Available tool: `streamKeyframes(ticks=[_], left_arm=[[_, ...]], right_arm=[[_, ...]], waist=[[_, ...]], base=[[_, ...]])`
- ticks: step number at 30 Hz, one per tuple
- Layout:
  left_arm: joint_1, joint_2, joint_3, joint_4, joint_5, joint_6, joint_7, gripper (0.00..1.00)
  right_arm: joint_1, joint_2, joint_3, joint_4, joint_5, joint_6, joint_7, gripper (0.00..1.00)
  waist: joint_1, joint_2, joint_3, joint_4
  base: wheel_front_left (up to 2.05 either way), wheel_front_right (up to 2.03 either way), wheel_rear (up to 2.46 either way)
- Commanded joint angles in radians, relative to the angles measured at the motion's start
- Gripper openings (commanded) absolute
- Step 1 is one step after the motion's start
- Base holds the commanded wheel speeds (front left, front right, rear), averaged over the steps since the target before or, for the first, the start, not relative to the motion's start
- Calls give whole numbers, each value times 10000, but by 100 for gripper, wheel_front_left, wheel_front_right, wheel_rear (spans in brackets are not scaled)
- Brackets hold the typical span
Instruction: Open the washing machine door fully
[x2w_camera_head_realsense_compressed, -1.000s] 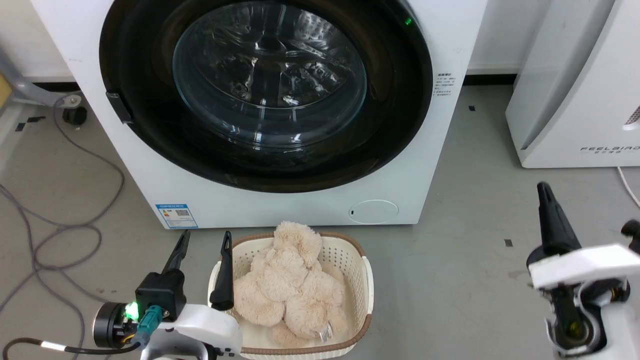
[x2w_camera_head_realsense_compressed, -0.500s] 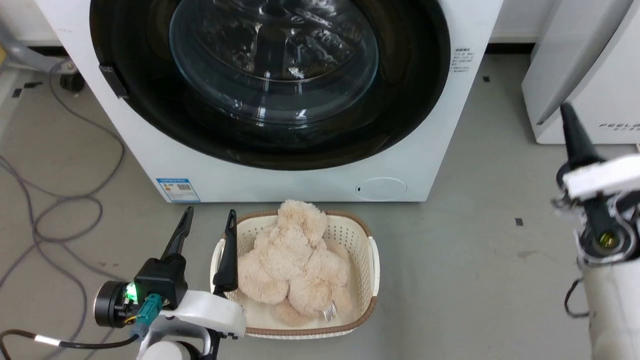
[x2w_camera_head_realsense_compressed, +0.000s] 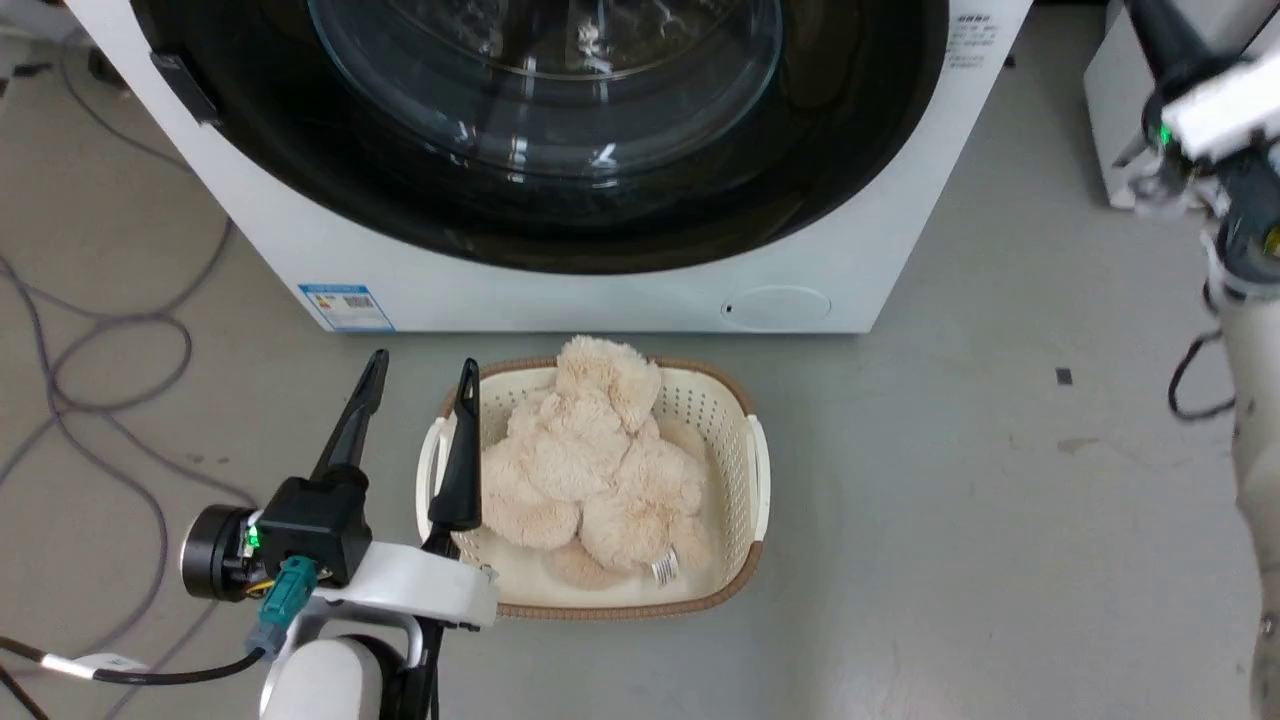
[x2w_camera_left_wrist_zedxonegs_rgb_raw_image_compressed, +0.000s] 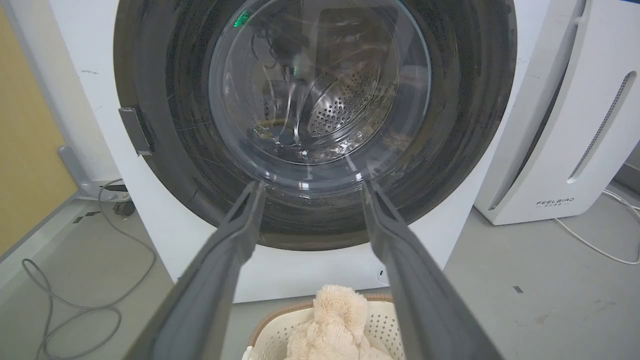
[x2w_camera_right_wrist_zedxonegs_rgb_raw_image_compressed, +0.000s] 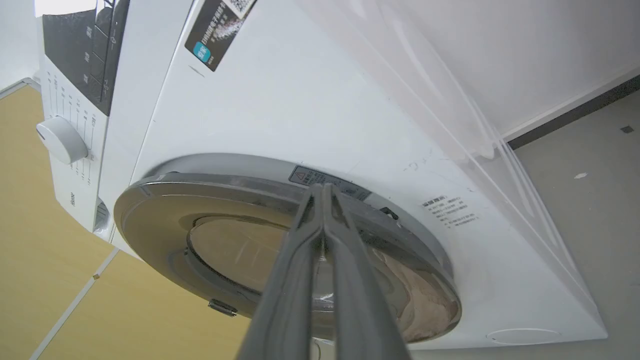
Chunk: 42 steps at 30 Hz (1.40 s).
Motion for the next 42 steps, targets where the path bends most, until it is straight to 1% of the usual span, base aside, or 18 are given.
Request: streamKeyframes(ticks=[1, 7, 13, 14, 15, 23, 26, 31, 39, 42], left_arm=[[-190, 13, -2, -67, 1, -20, -102, 100], [-433, 13, -42, -185, 2, -67, -227, 100], [-690, 14, -100, -261, -27, -88, -352, 100], [-766, 14, -119, -281, -39, -91, -394, 100], [-766, 14, -119, -281, -39, -91, -394, 100], [-1001, 14, -240, -332, -113, -70, -562, 100], [-1072, 14, -300, -325, -131, -48, -624, 100], [-1213, 14, -353, -242, -158, -71, -729, 100], [-1263, 15, -402, -54, -188, -69, -896, 100], [-1210, 15, -426, 6, -200, -39, -920, 100]], right_arm=[[-398, -121, 58, 196, 232, -3, 73, 0], [-1980, -196, 882, 1025, 346, -3, 987, 0], [-3359, -120, 1616, 1830, 538, -3, 1982, 0], [-3769, -79, 1826, 2111, 623, -4, 2265, 0], [-3769, -79, 1826, 2111, 623, -4, 2265, 0], [-5202, 23, 2567, 3216, 921, -4, 2886, 0], [-5635, 41, 2814, 3608, 1099, -4, 3243, 0], [-6186, 28, 3225, 4171, 1506, -5, 4270, 0], [-6670, -245, 3713, 4959, 2330, -5, 5916, 0], [-6558, -293, 3786, 5014, 2480, -6, 6303, 0]], waist=[[-1, 0, 142, 10], [-1, 0, 616, 45], [-1, 0, 1047, 124], [-1, 0, 1176, 156], [-1, 0, 1176, 156], [-1, 0, 1623, 247], [-1, 0, 1737, 265], [-1, 0, 1864, 277], [-1, 0, 1785, 338], [-1, 0, 1659, 360]], base=[[0, 0, 0], [0, 0, 0], [0, 0, 0], [0, 0, 0], [0, 0, 0], [0, 0, 0], [0, 0, 0], [0, 0, 0], [0, 0, 0], [0, 0, 0]])
